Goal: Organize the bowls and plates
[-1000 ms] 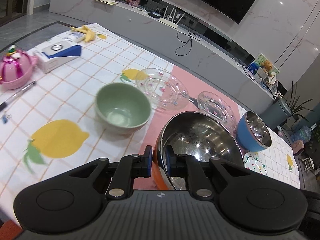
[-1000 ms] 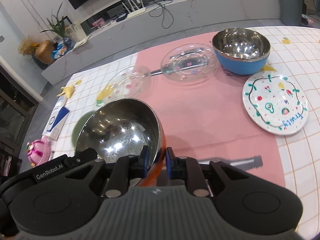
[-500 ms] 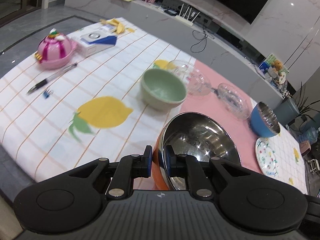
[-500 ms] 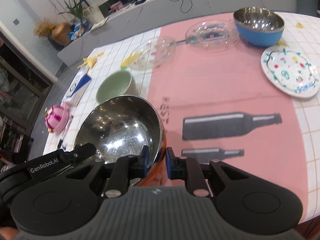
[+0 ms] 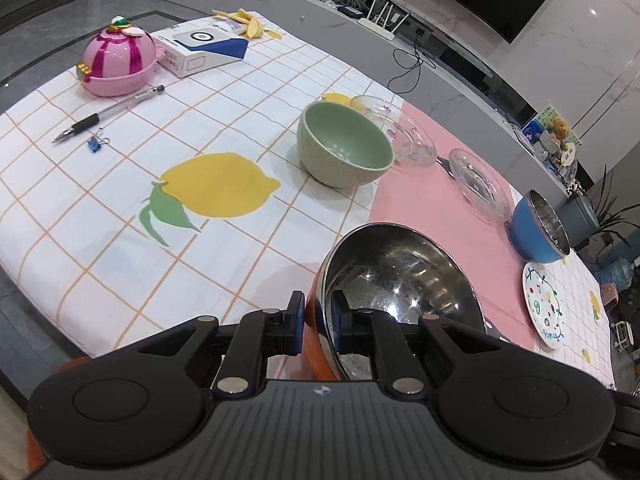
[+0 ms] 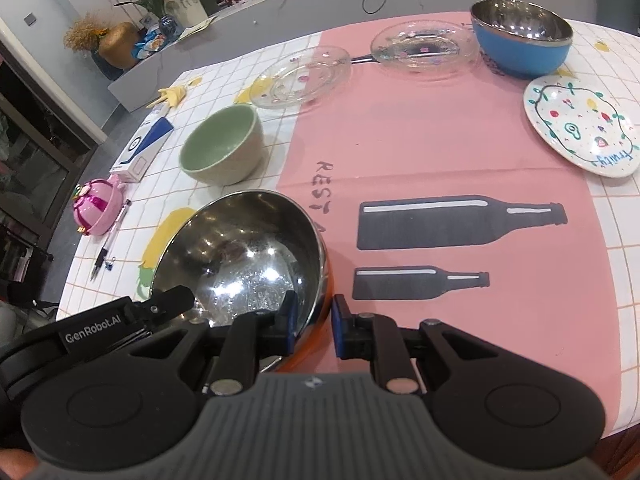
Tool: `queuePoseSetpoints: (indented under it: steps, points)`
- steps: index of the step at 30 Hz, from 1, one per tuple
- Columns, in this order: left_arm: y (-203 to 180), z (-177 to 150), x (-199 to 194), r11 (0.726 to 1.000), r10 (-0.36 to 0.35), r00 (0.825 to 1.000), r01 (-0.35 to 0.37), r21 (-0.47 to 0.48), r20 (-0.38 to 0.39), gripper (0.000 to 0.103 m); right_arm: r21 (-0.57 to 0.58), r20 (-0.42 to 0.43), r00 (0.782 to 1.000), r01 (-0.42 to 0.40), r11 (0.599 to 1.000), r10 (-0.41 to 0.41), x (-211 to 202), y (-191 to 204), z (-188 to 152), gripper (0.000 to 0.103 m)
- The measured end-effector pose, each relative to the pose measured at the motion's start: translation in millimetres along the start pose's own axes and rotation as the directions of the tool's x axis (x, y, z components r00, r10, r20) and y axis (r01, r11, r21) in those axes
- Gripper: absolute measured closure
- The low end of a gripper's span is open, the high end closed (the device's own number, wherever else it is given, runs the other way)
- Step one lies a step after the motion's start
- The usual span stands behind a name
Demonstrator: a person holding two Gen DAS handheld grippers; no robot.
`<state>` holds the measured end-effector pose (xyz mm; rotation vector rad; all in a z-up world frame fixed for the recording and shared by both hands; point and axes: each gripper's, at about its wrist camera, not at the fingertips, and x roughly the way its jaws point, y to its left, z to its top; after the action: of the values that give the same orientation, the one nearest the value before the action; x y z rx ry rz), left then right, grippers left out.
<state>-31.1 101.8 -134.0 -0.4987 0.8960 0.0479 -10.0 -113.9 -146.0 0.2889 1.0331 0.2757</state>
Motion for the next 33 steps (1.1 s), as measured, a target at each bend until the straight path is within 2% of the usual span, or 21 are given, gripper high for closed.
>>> queuePoseSetpoints:
  steps: [9, 11, 13, 14, 16, 22, 27, 29, 33]
  points:
    - [-13, 1, 11, 0.999, 0.013, 1.0, -0.012, 0.043, -0.007, 0.088, 0.006, 0.014, 1.0, 0.018, 1.0, -0.018, -1, -8, 2, 0.086]
    - [-10, 1, 12, 1.0, 0.009, 1.0, -0.008, 0.028, -0.02, 0.083, 0.016, 0.009, 1.0, -0.005, 1.0, 0.005, -1, -11, 2, 0.081]
    - [-8, 1, 9, 1.0, 0.009, 1.0, -0.009, 0.024, -0.004, 0.071, 0.025, 0.009, 1.0, -0.028, 0.999, 0.028, -3, -12, 1, 0.064]
    - [-7, 2, 5, 1.0, 0.012, 1.0, -0.012, 0.019, 0.013, 0.064, 0.024, 0.016, 0.999, -0.035, 0.999, 0.034, -4, -13, 1, 0.062]
    - [-7, 5, -3, 1.0, 0.019, 0.999, -0.02, 0.012, 0.041, 0.058, 0.011, 0.035, 0.999, -0.03, 0.999, 0.029, -9, -12, 2, 0.06]
    - [-33, 14, -32, 0.991, 0.082, 0.984, -0.098, 0.093, 0.159, 0.051, -0.006, 0.146, 0.989, -0.006, 1.0, 0.006, -38, -16, 6, 0.042]
    - [-69, 12, -48, 0.962, 0.091, 0.97, -0.145, 0.233, 0.227, 0.041, -0.003, 0.263, 0.962, 0.07, 0.998, -0.067, -65, -27, 9, 0.027]
    - [-84, 8, -50, 0.951, 0.082, 0.967, -0.149, 0.271, 0.243, 0.037, 0.004, 0.309, 0.944, 0.119, 0.993, -0.114, -76, -33, 9, 0.022]
    - [-113, 1, -50, 0.939, 0.037, 0.963, -0.124, 0.319, 0.267, 0.036, 0.04, 0.377, 0.901, 0.214, 0.976, -0.213, -94, -50, 11, 0.014]
